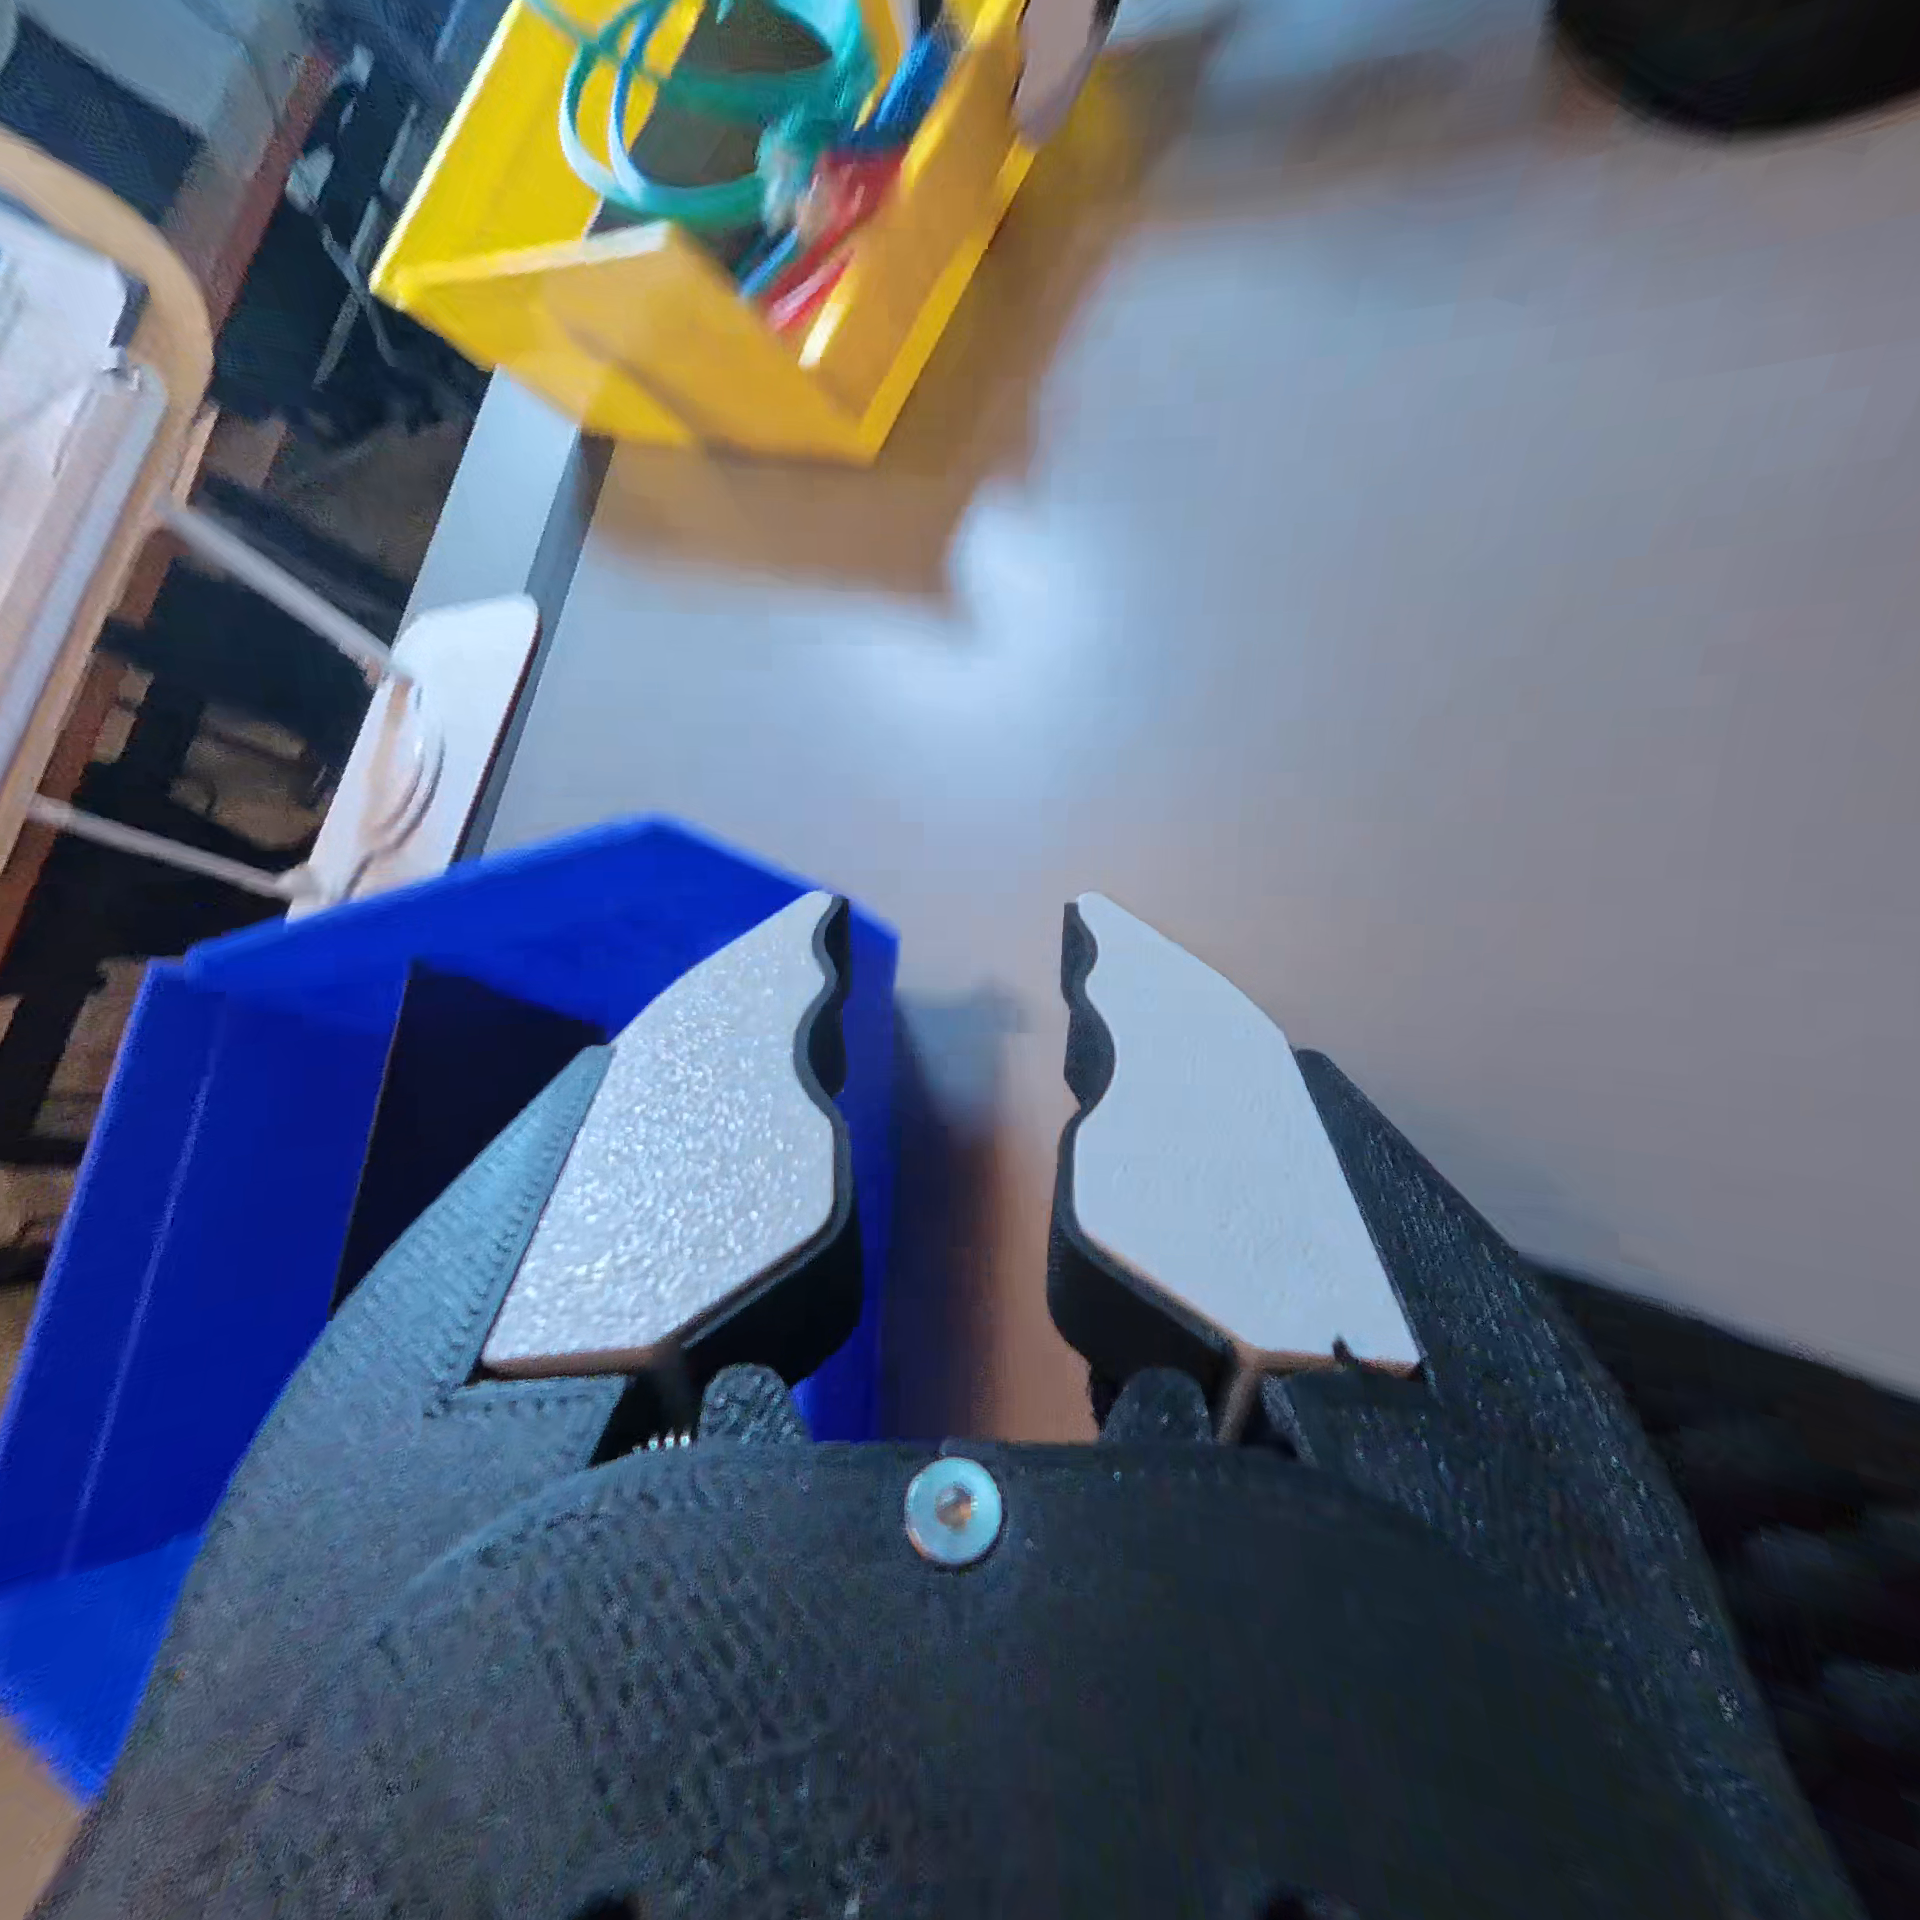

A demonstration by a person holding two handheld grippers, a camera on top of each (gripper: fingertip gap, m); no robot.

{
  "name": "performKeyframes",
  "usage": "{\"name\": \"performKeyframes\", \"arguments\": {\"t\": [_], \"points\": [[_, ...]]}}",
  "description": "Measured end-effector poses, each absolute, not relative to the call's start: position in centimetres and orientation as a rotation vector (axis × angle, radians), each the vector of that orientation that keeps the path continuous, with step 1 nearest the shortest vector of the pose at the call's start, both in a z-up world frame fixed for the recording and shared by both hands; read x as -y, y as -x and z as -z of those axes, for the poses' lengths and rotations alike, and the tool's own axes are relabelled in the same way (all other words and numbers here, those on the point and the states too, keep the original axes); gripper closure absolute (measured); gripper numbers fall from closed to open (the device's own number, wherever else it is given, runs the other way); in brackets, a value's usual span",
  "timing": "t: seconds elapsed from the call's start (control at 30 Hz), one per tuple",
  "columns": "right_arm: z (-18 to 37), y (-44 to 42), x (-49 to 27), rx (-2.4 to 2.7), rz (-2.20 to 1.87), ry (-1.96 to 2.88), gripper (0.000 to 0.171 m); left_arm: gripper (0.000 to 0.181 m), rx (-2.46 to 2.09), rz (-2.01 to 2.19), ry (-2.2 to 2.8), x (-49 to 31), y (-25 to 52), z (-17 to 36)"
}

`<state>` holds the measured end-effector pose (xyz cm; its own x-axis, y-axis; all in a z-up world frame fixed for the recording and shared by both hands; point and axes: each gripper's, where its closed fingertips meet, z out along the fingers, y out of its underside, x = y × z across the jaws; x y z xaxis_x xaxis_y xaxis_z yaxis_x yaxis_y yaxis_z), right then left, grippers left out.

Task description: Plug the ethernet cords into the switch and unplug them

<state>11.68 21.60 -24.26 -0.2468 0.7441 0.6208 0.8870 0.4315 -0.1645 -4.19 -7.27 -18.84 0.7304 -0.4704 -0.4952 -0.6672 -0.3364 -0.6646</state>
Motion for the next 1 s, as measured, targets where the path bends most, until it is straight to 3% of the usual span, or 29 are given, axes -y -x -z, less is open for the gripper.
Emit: {"name": "performKeyframes", "arguments": {"t": [0.03, 0.13, 0.33, 0.5, 0.6, 0.7, 0.8, 0.93, 1.0], "points": [[24.3, -11.5, -21.3, 2.078, 0.259, 1.360, 0.131, 0.142, -0.875, -0.228, 1.972, 6.9, 2.7, 18.4], [24.6, -11.2, -18.7, 2.149, 0.078, 1.341, 0.142, 0.142, -0.819, 0.007, 1.918, 5.5, -1.6, 17.4], [24.3, -13.1, -10.3, 2.183, 0.134, 1.076, 0.139, 0.132, -0.556, 0.244, 1.933, 0.3, -3.7, 18.2], [17.8, -16.9, -1.4, 1.844, -0.455, 1.175, 0.133, 0.119, -0.439, 0.343, 1.938, -0.6, -5.2, 18.9], [15.0, -20.9, -5.1, 1.389, -0.594, 1.397, 0.131, 0.123, -0.401, 0.270, 1.915, -1.1, -5.5, 19.1], [18.2, -22.7, -9.3, 1.195, -0.613, 1.620, 0.107, 0.137, -0.384, 0.123, 1.903, -2.7, -4.9, 19.6], [20.4, -20.9, -11.0, 1.137, -0.702, 1.721, 0.111, 0.145, -0.317, 0.137, 1.932, -3.5, -5.3, 20.3], [20.6, -19.1, -12.5, 1.167, -0.572, 1.695, 0.140, 0.150, -0.363, -0.024, 1.948, -3.5, -4.9, 20.5], [20.1, -19.2, -11.7, 1.170, -0.537, 1.668, 0.142, 0.153, -0.401, -0.065, 1.947, -2.4, -5.1, 20.4]]}}
